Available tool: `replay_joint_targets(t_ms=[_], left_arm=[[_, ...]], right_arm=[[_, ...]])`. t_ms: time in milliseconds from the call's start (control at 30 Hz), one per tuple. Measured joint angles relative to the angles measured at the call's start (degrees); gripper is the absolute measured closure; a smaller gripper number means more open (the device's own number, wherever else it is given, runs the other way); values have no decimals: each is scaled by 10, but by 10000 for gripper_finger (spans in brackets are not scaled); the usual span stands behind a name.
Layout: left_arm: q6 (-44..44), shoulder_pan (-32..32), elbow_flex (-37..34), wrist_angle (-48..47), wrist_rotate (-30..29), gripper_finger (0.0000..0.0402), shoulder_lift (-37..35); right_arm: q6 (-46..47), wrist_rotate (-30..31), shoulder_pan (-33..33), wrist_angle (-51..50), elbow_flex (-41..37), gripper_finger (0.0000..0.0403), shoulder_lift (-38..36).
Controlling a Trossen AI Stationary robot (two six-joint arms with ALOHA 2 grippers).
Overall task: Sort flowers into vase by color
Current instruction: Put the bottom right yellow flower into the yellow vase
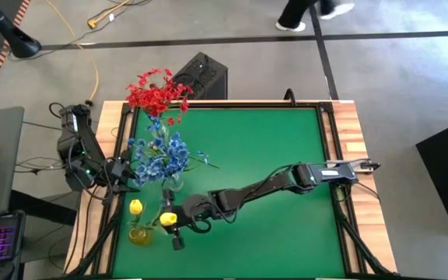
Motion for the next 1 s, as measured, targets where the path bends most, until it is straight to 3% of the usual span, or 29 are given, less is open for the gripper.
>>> replay_joint_targets(t_ms=[233, 500, 700, 900, 1000], left_arm=[[0, 0, 0, 0, 1, 244, 0], [0, 0, 0, 0, 1, 244, 0], [0, 0, 0, 0, 5, 244, 0], [0, 0, 0, 0, 10, 244, 0], [5, 0, 0, 0, 10, 244, 0]], right_arm=[[36, -2, -4, -62, 0, 272, -21], [75, -46, -13, -159, 1, 201, -59], [75, -53, -14, -365, 1, 178, -121], [116, -53, -14, -583, 1, 182, -188], [119, -22, -11, -683, 1, 189, -212]])
